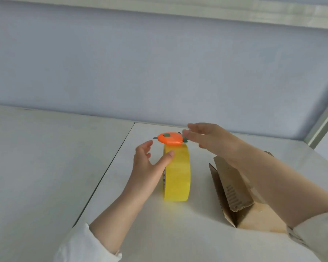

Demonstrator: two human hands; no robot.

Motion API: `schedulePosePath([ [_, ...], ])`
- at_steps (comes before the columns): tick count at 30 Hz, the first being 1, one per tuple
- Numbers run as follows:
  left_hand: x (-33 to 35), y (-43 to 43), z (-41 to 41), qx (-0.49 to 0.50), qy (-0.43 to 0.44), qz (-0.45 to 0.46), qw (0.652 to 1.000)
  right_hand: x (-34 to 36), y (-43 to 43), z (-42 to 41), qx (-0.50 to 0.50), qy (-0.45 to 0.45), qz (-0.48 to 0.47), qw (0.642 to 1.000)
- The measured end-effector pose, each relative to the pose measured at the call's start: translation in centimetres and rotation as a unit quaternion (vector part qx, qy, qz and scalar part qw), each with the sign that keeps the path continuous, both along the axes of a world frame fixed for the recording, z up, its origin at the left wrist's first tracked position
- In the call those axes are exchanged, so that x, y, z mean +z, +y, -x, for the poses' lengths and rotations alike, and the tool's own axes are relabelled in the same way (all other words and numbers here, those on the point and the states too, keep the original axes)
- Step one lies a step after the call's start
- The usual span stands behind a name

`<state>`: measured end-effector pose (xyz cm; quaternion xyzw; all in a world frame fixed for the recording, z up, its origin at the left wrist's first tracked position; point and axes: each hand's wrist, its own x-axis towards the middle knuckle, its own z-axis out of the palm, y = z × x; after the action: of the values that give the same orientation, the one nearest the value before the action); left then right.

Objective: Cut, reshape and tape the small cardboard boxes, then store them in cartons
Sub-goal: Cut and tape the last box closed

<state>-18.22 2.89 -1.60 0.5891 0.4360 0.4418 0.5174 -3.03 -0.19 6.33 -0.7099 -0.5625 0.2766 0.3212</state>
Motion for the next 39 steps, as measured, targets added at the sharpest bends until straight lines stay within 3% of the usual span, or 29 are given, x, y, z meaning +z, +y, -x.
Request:
schedulePosePath([
  [5,0.6,-0.6,0.6,-0.048,0.008,-0.007,0.999,-0.2,-0.2,1.2,0.066,-0.039,-0.001,0.997],
  [9,1.0,-0.5,0.3,-0.047,-0.006,-0.051,0.998,-0.2,-0.1,1.3,0.078,0.026,-0.049,0.995],
  [11,1.1,-0.2,0.0,-0.058,-0.022,-0.066,0.996,-0.3,-0.2,1.4,0.072,0.034,-0.089,0.993],
  [16,1.3,0.1,-0.2,-0.063,-0.029,-0.114,0.991,-0.8,-1.0,2.0,0.043,-0.046,-0.177,0.982],
  [23,1.3,0.1,-1.2,-0.018,-0.028,-0.132,0.991,-1.7,-2.2,2.7,-0.028,-0.022,-0.271,0.962],
  [27,1.6,-0.3,-1.6,-0.036,-0.027,-0.142,0.989,-1.8,-2.0,2.7,-0.016,-0.005,-0.223,0.975],
  [31,1.6,-0.9,-2.0,-0.02,-0.009,-0.169,0.985,-0.8,-1.6,2.3,0.01,0.07,-0.142,0.987],
  [36,1.7,-0.9,-2.5,-0.004,-0.03,-0.138,0.99,-1.0,-1.4,2.3,-0.027,0.153,-0.108,0.982],
  [39,1.6,-1.0,-2.9,0.0,-0.008,-0.172,0.985,-0.6,-1.5,2.3,-0.069,0.263,-0.089,0.958],
])
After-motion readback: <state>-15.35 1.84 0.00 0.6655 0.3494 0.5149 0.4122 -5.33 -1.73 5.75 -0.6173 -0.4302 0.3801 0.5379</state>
